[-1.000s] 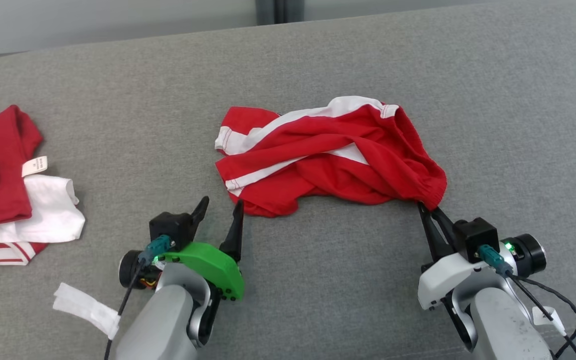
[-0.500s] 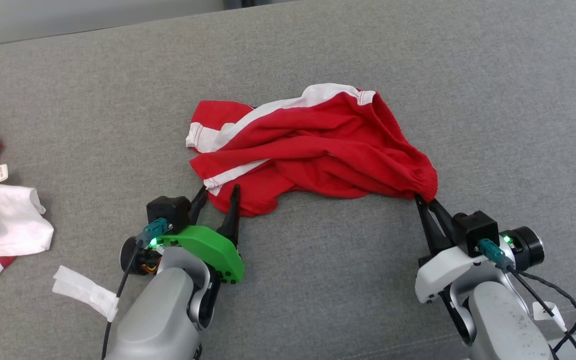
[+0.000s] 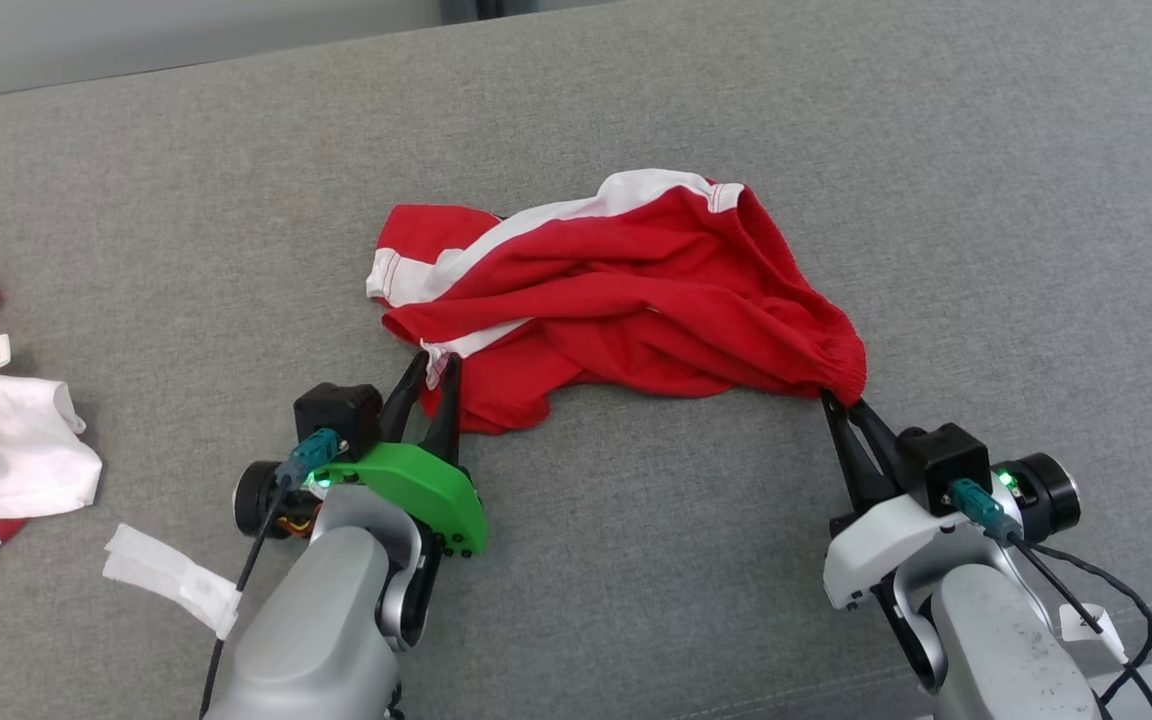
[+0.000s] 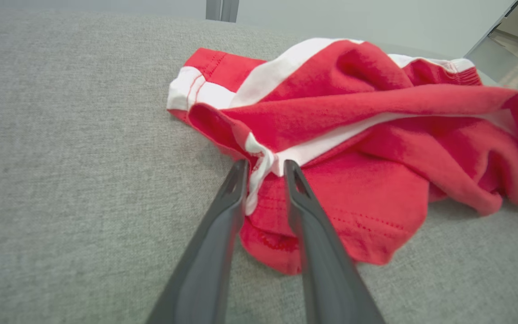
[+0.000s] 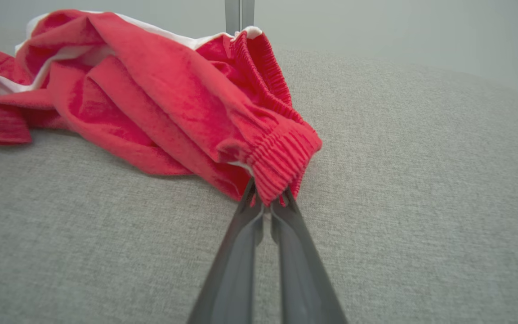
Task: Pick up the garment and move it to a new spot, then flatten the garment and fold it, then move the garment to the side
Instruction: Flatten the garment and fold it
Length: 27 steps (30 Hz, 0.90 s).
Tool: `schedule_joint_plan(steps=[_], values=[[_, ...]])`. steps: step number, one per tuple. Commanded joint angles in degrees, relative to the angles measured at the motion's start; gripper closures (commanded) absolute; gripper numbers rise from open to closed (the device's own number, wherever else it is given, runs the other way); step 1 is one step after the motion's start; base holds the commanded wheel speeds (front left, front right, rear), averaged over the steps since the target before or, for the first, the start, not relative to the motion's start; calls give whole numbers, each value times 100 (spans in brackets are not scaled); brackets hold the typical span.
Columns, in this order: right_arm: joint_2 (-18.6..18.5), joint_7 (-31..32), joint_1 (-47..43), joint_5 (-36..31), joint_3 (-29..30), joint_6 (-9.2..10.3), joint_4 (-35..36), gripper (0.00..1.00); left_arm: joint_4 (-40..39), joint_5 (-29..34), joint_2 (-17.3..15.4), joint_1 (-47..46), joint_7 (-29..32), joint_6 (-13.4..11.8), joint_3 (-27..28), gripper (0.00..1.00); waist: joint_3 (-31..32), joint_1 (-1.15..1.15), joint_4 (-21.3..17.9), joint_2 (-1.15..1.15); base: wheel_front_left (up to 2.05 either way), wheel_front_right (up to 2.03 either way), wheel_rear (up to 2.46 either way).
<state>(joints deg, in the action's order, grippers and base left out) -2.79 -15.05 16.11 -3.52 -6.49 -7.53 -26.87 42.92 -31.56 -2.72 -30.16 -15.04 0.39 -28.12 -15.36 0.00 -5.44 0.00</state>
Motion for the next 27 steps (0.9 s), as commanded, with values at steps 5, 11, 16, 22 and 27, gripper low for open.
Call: schedule_joint_plan(steps=[5,11,16,22,27], values=[[-18,-19,73,57,27,8,19,100,-203,469,-32,-34,-20,-254,60,33,-38,0,-59,0,0,0,0],[-17,-19,61,69,73,8,20,100,-407,535,-32,185,-19,-343,34,15,-35,0,-42,0,0,0,0],[-18,-19,103,107,17,8,24,100,-180,441,-32,41,-19,-333,13,34,-58,0,-59,0,0,0,0],[-18,-19,170,140,-41,8,34,100,49,333,-32,-174,-19,-312,79,85,-99,0,-129,0,0,0,0],[-17,-19,158,365,29,8,181,100,18,352,-32,-203,-20,-263,145,100,-63,0,-164,0,0,0,0]])
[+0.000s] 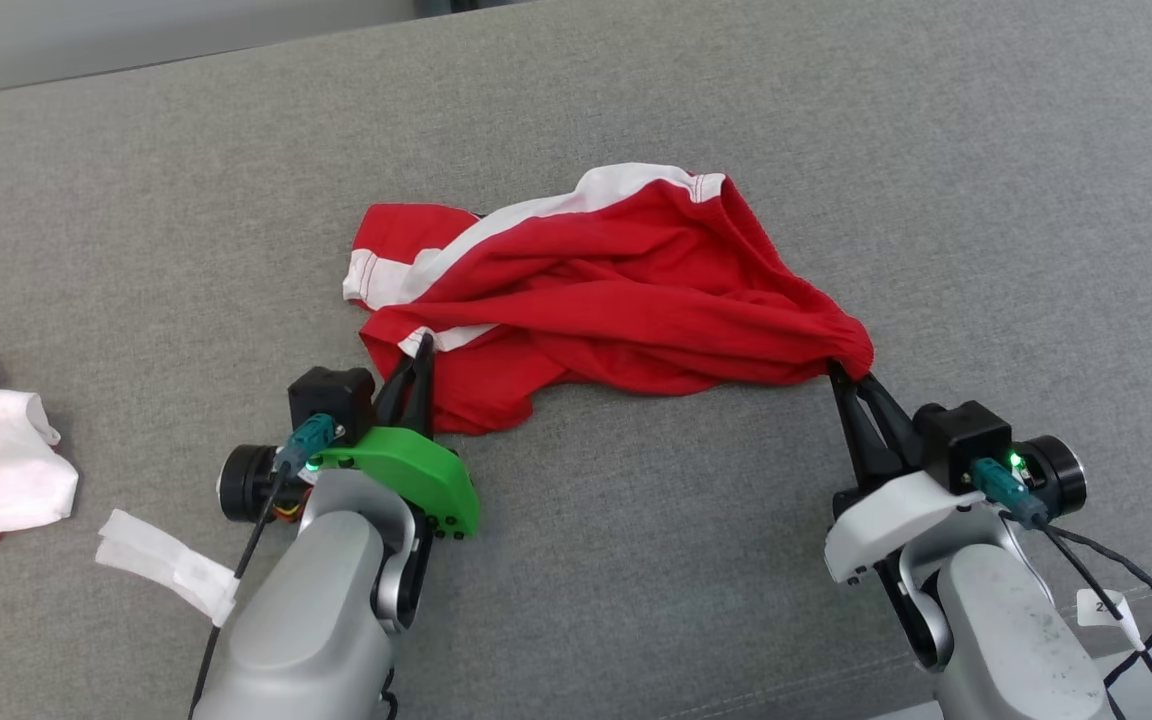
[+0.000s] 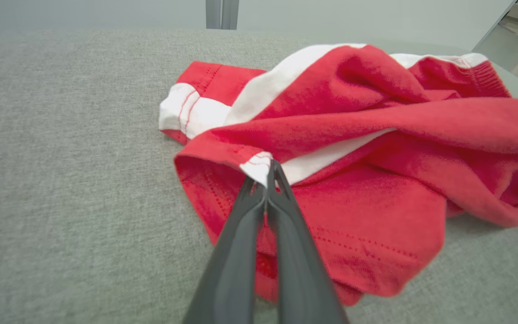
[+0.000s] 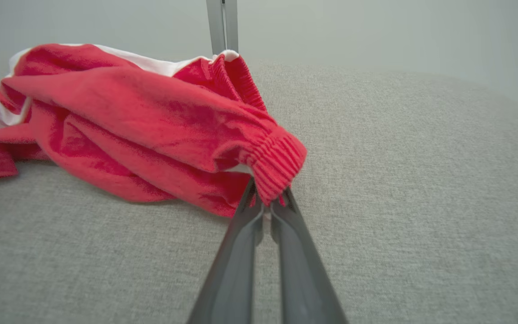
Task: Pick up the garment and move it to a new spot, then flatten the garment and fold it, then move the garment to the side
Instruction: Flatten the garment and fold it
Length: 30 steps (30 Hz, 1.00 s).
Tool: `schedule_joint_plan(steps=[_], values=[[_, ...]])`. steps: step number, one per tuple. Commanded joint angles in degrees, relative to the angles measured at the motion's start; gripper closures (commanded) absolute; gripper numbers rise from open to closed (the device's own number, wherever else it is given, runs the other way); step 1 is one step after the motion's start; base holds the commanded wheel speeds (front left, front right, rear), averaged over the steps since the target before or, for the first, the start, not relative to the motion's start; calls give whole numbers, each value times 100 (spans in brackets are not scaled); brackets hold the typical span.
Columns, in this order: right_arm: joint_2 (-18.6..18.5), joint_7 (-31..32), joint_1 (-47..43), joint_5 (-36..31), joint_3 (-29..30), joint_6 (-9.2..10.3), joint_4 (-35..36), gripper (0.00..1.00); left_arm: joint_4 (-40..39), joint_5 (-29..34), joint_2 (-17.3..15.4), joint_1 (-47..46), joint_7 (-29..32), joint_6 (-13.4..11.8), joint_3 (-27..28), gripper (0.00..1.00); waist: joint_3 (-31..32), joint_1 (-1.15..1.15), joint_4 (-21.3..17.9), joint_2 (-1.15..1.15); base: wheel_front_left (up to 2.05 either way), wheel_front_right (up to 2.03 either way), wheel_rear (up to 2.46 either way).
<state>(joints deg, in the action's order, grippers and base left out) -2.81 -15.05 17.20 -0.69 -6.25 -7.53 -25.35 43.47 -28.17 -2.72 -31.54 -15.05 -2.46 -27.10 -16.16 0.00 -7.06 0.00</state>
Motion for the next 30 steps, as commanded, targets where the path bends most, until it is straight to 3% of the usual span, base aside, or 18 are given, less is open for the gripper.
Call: schedule_joint_plan(steps=[1,4,9,15,24,30], values=[[-14,-19,27,253,-20,8,53,100,-104,58,-32,-40,-18,30,83,100,36,0,1,0,0,0,0],[-19,-19,19,865,-93,8,236,100,-360,111,-64,204,-18,97,277,100,156,0,24,0,0,0,0],[-41,-19,-52,1170,-143,8,614,100,-1065,236,-177,487,-19,131,652,100,506,0,96,0,0,0,0],[-341,-19,-222,1675,-331,8,1337,100,-2388,341,-272,988,-19,198,1140,100,1148,0,137,0,0,0,0],[-990,743,-385,2247,-428,8,3469,100,-4800,589,-534,1387,97,77,1429,100,1845,0,5,0,0,0,0],[-1011,1411,-344,2469,-216,8,4581,100,-6046,707,-790,1123,670,-71,1491,100,1802,0,-53,0,0,0,0]])
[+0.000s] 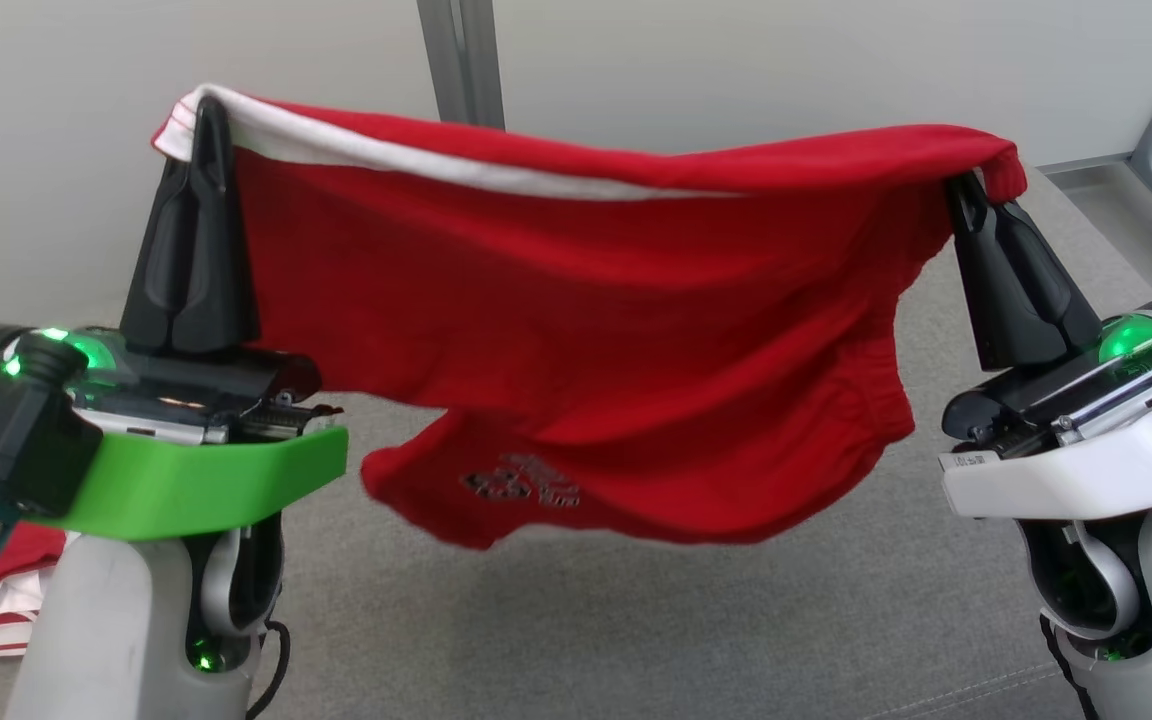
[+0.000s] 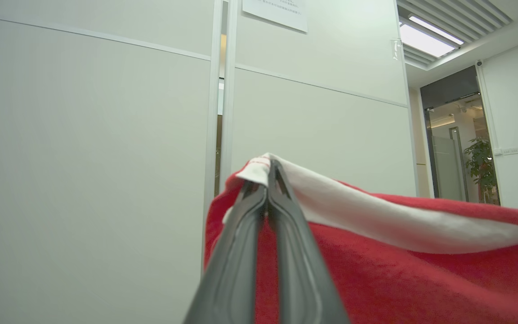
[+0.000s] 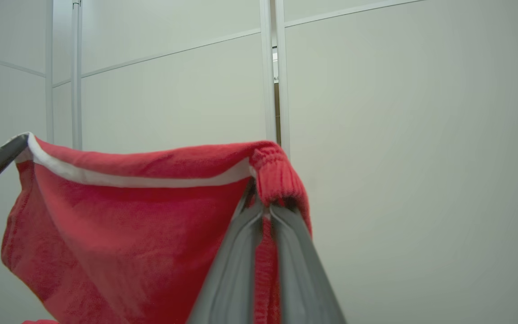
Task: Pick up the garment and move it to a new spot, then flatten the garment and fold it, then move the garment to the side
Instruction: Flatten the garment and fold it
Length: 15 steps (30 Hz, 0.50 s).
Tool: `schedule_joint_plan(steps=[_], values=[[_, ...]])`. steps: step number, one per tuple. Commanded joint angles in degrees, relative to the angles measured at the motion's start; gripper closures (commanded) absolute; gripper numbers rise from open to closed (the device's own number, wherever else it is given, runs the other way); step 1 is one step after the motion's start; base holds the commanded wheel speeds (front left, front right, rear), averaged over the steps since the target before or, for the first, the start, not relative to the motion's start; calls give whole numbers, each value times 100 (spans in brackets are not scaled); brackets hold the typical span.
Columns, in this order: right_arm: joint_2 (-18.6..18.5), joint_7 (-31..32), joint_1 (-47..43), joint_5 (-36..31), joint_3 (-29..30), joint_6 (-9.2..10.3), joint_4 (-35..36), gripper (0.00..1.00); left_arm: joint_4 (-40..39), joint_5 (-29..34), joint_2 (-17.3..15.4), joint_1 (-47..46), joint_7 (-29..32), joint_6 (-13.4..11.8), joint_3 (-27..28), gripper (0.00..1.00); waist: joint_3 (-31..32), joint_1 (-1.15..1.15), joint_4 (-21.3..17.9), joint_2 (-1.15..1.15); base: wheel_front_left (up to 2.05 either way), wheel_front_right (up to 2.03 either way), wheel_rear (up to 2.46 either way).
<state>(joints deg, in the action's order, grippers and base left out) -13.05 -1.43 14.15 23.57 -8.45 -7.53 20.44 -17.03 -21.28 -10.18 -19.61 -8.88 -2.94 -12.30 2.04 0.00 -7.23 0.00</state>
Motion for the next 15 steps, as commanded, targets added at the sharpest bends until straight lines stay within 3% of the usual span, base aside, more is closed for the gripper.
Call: schedule_joint_plan(steps=[1,8,15], values=[[54,162,-40,85,35,8,48,100,-70,48,-99,-128,186,-34,-4,100,-70,0,-31,0,0,0,0],[212,469,607,202,-22,7,-662,100,512,-316,-43,-1078,701,96,77,100,-992,0,64,0,0,0,0],[317,240,3036,-47,-422,7,-2733,100,2324,-64,-232,-3332,683,303,165,100,-2210,0,96,0,0,0,0]])
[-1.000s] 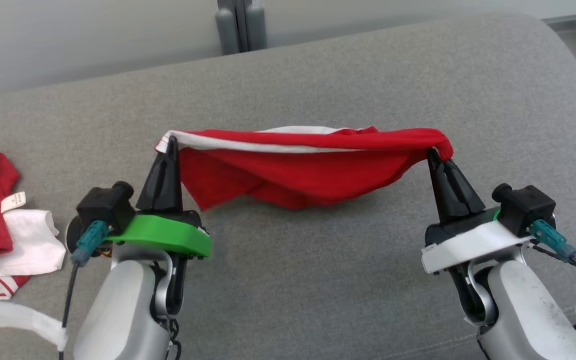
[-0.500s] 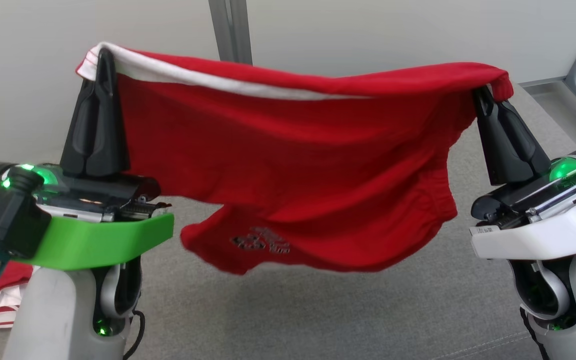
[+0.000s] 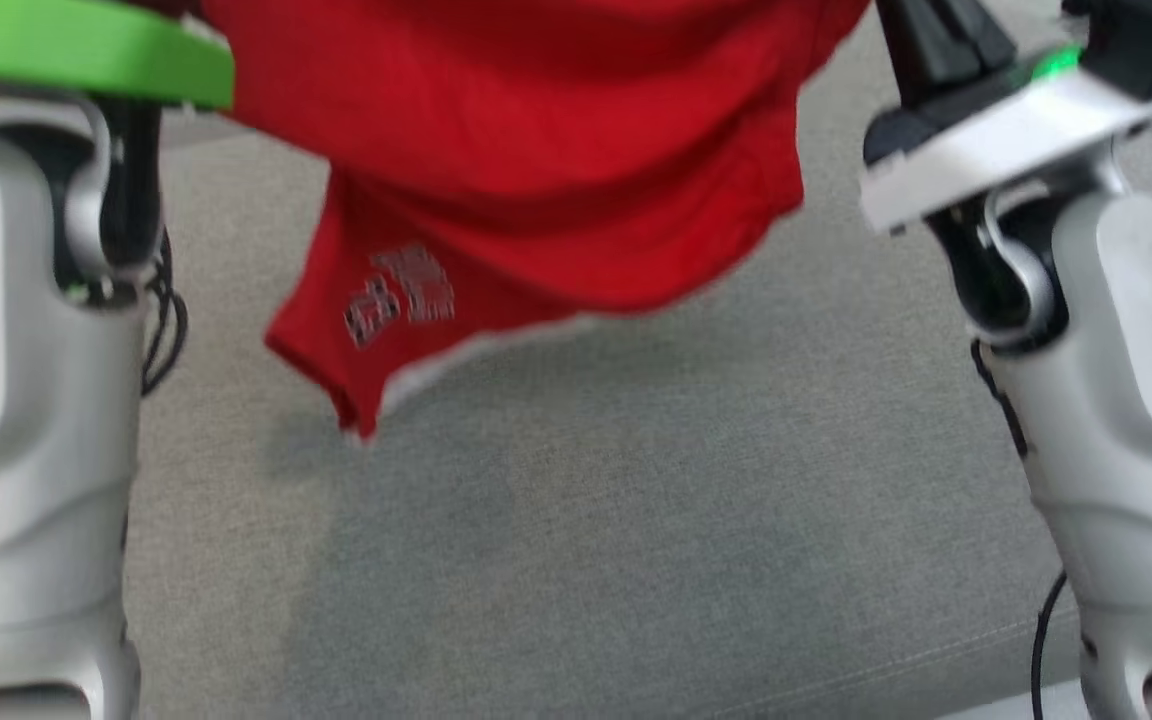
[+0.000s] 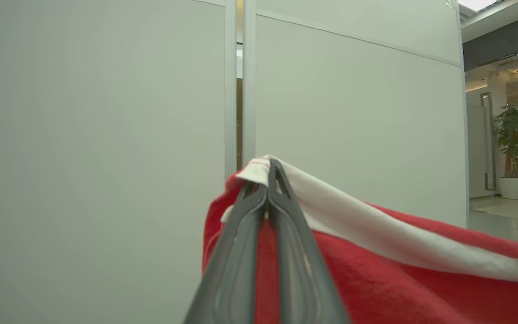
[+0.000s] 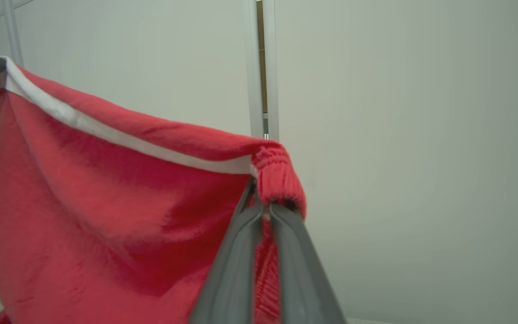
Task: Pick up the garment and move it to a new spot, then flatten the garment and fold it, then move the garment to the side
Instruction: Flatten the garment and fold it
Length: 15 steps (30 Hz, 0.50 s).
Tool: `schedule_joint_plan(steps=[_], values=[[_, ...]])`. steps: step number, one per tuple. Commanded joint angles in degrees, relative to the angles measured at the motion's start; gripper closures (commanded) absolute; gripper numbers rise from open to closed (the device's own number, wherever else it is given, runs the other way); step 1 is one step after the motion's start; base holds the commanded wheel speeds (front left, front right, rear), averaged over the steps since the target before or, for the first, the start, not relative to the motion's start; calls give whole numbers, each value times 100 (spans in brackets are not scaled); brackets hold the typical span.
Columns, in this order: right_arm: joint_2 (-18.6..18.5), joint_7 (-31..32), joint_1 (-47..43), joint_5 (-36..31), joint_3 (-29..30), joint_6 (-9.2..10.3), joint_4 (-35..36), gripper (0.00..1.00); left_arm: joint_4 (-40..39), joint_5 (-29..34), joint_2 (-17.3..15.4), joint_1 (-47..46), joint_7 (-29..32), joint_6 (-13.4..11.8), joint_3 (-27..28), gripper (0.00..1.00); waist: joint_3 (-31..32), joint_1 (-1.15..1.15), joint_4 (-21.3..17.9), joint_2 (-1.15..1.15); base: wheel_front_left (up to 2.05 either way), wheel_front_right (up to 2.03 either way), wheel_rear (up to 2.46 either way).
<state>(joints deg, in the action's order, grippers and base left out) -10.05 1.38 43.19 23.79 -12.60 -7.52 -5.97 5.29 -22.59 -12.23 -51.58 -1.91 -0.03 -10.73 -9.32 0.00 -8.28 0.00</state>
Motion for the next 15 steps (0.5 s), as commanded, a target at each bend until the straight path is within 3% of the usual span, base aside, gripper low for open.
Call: schedule_joint_plan(steps=[1,4,8,15], values=[[50,-137,445,-148,-28,6,-381,100,338,99,-12,-388,-82,35,-10,100,-1178,0,216,0,0,0,0],[214,-520,1384,-404,-33,6,-1374,100,1105,179,138,-1143,-415,36,-20,100,-1569,0,300,0,0,0,0],[353,-1061,1969,-624,-294,6,-2422,100,1858,155,354,-1376,-888,183,-132,100,-1865,0,450,0,0,0,0],[409,-1605,1589,-382,-980,7,-3446,100,2302,-28,533,-524,-1304,482,-199,100,-1928,0,610,0,0,0,0]])
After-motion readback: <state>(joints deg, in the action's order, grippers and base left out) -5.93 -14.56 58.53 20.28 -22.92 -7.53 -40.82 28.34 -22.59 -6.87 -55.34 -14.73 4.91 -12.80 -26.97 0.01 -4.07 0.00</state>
